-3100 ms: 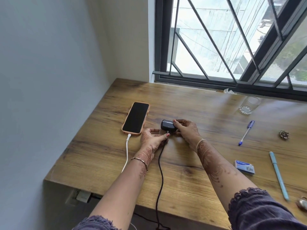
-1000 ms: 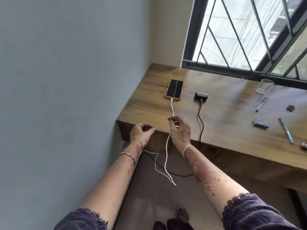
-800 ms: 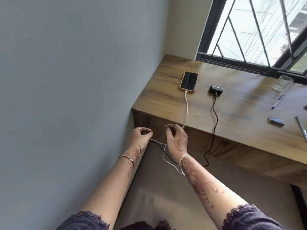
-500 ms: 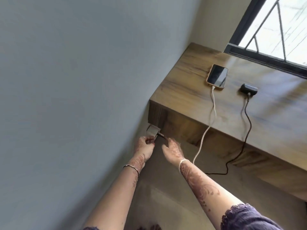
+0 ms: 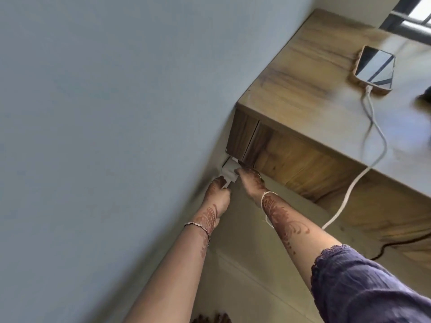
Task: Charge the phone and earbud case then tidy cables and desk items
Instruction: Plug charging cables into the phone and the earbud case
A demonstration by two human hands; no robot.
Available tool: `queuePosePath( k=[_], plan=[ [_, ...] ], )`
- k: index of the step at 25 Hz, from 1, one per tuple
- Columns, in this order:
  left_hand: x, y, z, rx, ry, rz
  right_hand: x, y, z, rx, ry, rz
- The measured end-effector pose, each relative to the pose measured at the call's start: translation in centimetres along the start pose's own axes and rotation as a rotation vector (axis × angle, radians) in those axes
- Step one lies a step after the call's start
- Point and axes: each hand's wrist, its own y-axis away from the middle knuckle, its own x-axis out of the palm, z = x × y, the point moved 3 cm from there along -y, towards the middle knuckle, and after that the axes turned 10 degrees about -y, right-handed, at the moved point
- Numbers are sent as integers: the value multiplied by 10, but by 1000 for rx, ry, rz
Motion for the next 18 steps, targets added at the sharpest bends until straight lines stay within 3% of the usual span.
queuePosePath(
  k=[7, 18],
  plan=[
    [-4, -16, 6, 31, 12, 10, 16, -19, 10, 39, -124, -29],
    [-1, -18, 7, 1, 44, 6, 12, -14, 3, -41, 103, -26]
  ],
)
